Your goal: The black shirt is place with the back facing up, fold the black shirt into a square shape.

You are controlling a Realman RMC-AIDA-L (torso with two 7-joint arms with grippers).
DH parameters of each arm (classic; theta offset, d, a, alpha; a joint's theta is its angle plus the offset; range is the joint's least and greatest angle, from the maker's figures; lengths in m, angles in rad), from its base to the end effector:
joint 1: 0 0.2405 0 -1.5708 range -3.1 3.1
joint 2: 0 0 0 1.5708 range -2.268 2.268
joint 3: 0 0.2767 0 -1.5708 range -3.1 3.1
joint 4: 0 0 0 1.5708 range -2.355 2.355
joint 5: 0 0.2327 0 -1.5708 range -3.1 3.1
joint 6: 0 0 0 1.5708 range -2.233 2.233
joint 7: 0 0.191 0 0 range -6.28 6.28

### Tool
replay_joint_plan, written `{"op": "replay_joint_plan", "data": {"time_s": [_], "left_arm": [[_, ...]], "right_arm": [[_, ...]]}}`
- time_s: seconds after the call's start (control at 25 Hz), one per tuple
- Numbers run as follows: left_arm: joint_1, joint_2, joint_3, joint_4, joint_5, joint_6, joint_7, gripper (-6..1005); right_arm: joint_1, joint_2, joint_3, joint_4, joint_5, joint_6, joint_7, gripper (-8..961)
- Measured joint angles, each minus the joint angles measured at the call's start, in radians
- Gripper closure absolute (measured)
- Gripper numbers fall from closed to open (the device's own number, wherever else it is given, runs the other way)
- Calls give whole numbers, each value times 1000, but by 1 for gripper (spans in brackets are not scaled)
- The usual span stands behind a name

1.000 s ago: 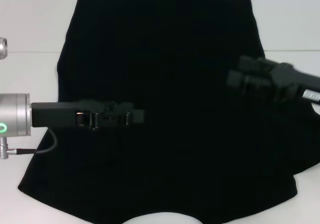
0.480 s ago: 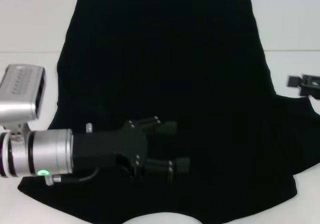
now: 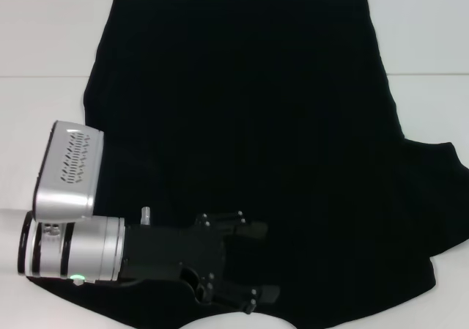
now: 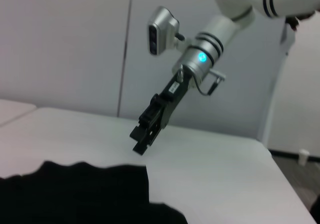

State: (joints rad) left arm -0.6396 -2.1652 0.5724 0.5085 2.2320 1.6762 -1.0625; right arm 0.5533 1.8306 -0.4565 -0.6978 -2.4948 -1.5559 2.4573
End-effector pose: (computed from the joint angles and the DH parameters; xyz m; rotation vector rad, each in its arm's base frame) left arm -0.2335 0.3319 -0.1164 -3.0006 -0.2452 -0.7777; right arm 0.3898 0.3801 0.0788 -1.9587 1.9464 0.2860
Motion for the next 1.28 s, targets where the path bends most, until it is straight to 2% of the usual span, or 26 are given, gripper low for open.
{"op": "replay_joint_plan", "data": {"time_s": [0.2, 0.36, 0.64, 1.16, 1.28], "left_arm": [[0, 0, 25, 1, 0, -34, 2, 51], [-1, -1, 26, -1, -5, -37, 2, 50], [1, -1, 19, 0, -9, -38, 3, 51], [-4, 0, 9, 2, -19, -39, 5, 50], [-4, 1, 9, 8, -28, -38, 5, 50]], "right_arm": [[1, -2, 2, 3, -50, 2, 22, 218], [17, 9, -2, 15, -51, 33, 23, 221], [60, 11, -29, 103, -55, 111, 12, 227], [61, 24, -24, 144, -33, 208, -46, 239], [65, 34, -24, 149, -29, 217, -55, 348]]}}
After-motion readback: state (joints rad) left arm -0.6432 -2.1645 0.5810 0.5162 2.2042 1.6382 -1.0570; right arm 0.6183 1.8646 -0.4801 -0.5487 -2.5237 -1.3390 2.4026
